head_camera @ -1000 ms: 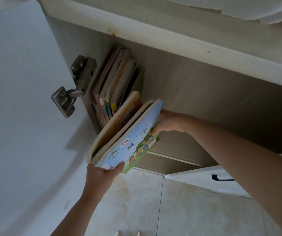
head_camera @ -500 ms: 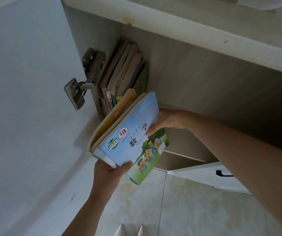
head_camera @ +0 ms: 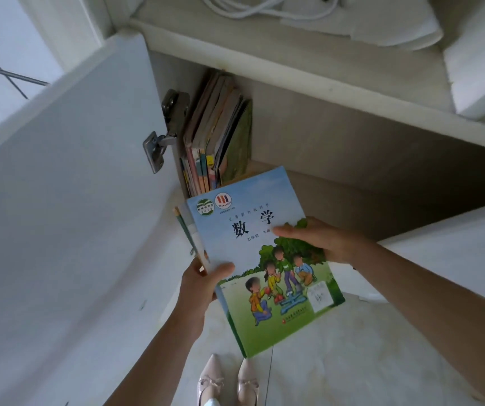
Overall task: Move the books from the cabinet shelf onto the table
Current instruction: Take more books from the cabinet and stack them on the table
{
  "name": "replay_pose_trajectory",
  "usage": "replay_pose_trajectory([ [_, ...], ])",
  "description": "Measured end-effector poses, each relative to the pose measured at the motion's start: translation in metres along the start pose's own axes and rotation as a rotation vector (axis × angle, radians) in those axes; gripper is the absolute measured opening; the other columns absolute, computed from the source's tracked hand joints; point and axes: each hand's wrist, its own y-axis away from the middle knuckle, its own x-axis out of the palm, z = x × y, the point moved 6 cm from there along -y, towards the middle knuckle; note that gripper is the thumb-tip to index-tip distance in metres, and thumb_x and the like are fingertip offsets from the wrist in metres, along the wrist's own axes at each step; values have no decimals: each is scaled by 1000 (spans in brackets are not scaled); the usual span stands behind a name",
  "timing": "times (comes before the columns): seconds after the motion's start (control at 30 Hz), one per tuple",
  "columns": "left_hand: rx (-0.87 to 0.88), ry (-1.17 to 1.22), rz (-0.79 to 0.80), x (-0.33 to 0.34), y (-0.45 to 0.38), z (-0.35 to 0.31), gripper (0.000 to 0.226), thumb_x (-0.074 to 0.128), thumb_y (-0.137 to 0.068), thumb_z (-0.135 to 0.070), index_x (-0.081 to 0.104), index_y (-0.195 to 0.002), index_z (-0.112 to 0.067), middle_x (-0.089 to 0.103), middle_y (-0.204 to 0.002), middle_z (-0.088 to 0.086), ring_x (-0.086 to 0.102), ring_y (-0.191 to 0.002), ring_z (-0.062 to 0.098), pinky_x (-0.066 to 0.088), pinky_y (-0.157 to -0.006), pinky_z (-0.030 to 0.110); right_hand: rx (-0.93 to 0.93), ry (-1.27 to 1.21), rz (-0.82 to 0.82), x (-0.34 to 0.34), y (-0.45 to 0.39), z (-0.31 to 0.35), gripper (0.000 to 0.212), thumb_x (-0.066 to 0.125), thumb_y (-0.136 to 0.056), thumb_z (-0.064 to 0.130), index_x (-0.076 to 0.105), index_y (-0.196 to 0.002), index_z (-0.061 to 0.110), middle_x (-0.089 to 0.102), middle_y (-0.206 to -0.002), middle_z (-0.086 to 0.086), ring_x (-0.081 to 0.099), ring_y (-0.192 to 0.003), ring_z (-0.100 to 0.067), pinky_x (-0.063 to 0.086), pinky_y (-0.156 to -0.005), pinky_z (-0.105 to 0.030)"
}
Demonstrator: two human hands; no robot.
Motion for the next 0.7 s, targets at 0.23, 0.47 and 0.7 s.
replay_pose_trajectory([
  [0.23,-137,192,14,4,90,-14,41,66,-84,-26,58,-121,-11,74,-103,16,71,-93,37,56,-87,50,70,-235,21,31,108,3,46,77,-74,22,64,-113,1,71,-107,-19,68,-99,-34,55,-90,-44],
  [0.47,-148,249,24,-2,182,-40,47,73,-79,-31,61,-119,-11,73,-101,20,71,-88,42,59,-75,50,-39,-292,-103,60,205,14,31,74,-80,22,67,-107,11,75,-98,-10,72,-89,-27,57,-81,-38],
  [0.7,31,235,-47,-2,249,-57,49,74,-81,-15,48,-119,-31,72,-106,13,72,-83,40,59,-66,48,-108,-282,-139,76,263,7,41,78,-70,32,66,-106,16,75,-98,-8,72,-89,-30,54,-88,-47],
])
